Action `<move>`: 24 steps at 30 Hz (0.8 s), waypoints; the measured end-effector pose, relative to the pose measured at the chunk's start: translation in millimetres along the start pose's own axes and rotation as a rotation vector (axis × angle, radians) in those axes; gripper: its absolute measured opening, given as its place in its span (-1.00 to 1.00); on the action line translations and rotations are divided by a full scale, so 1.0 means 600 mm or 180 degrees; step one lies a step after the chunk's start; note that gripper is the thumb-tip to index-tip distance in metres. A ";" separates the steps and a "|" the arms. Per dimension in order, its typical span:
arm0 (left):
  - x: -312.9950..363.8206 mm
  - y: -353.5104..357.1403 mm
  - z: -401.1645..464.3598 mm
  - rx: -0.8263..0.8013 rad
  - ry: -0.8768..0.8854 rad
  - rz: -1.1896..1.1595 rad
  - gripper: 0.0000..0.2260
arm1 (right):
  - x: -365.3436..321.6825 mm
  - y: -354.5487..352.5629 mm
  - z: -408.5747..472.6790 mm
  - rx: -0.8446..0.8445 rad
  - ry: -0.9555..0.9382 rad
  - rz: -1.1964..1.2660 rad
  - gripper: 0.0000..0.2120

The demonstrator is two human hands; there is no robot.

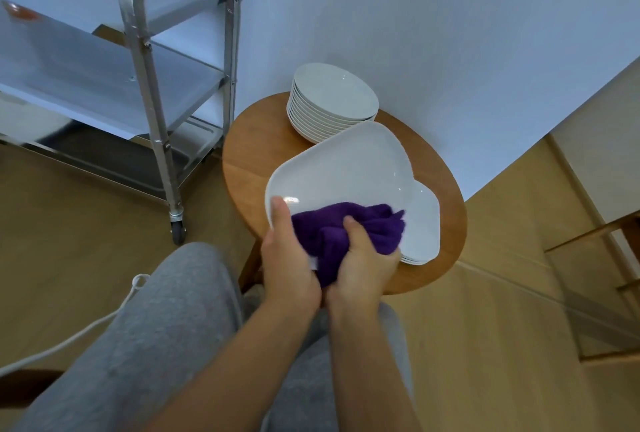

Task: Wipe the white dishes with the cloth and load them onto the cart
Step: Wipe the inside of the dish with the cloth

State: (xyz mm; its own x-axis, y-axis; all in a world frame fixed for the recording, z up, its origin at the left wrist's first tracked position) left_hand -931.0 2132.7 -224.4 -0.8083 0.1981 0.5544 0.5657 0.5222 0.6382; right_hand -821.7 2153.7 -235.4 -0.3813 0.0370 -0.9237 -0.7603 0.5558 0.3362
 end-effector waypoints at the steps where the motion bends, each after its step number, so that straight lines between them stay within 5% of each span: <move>1: -0.005 0.004 0.000 -0.0004 0.0054 0.0229 -0.76 | 0.012 0.002 -0.005 -0.0042 0.0129 -0.0029 -0.36; 5: 0.009 -0.014 0.018 -0.0104 0.0036 0.0985 -0.89 | -0.015 -0.021 0.017 -0.0133 0.0016 -0.0544 -0.37; 9: 0.039 -0.019 0.037 -0.0942 -0.0329 0.1086 -0.63 | -0.089 -0.020 0.037 -0.1007 -0.0702 -0.1502 -0.45; 12: 0.040 -0.021 0.048 -0.0702 -0.0392 0.1238 -0.85 | -0.103 -0.005 0.028 -0.1417 -0.0784 -0.1820 -0.45; 19: 0.029 -0.005 0.048 0.0090 -0.0442 0.0153 -0.82 | -0.062 -0.006 -0.004 -0.0766 -0.0583 -0.1063 -0.31; 24: 0.000 0.020 0.021 -0.0345 -0.0681 0.0142 -0.66 | -0.057 -0.023 0.010 -0.0489 -0.0259 -0.0641 -0.33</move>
State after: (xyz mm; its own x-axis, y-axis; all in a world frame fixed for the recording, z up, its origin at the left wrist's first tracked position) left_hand -926.4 2149.7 -223.5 -0.7917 0.3961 0.4651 0.6065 0.4190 0.6757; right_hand -794.8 2149.8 -209.6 -0.1755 0.0088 -0.9844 -0.8899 0.4263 0.1624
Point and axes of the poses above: each hand's wrist, its own z-axis towards the middle knuckle, its own y-axis out of the palm, x = y × z, the point moved 6 cm from there along z, towards the middle knuckle, and after that the axes turned 11 degrees about -y, right-handed, at the moved point
